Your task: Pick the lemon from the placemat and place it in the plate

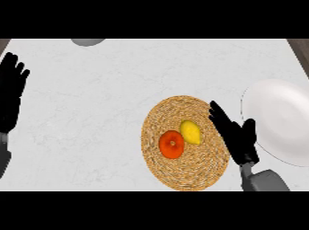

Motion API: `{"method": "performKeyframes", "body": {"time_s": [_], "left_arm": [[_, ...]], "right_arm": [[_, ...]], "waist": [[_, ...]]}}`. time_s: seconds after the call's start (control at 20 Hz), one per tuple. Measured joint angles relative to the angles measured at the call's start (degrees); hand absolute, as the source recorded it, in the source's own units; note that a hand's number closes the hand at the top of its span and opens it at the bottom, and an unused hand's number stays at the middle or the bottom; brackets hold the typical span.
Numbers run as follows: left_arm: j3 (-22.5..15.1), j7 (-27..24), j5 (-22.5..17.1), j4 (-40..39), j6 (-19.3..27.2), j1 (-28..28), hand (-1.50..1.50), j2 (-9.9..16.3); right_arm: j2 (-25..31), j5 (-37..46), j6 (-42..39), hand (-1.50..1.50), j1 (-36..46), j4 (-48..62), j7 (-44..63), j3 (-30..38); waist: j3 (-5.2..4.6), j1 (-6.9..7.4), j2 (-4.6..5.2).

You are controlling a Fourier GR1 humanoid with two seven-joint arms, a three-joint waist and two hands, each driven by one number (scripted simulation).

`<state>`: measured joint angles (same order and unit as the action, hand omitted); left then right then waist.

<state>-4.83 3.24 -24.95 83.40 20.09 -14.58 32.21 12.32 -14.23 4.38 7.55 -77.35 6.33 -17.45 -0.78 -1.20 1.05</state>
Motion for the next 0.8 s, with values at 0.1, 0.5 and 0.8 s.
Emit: {"method": "performKeyframes", "body": {"time_s": [0.1,0.5,0.8], "left_arm": [[-1.5,0.9,0.2,-0.6,-0.4,0.8,0.00,-1.4],[-11.5,3.8,0.0,-4.1,-4.0,7.4,0.00,-8.8],[-14.4,3.8,1.2,-3.8,-5.0,10.4,0.00,-11.5]], "right_arm": [[1.5,-0.8,-2.3,1.50,3.1,-0.4,-0.3,1.6],[12.0,7.6,-6.0,-1.50,21.0,-0.4,-9.4,6.6],[10.9,8.2,-8.1,-1.50,24.5,13.0,-27.5,12.1]], "waist": [[0.34,0.52,-0.36],[0.46,2.72,-0.34],[0.78,2.69,-0.50]]}}
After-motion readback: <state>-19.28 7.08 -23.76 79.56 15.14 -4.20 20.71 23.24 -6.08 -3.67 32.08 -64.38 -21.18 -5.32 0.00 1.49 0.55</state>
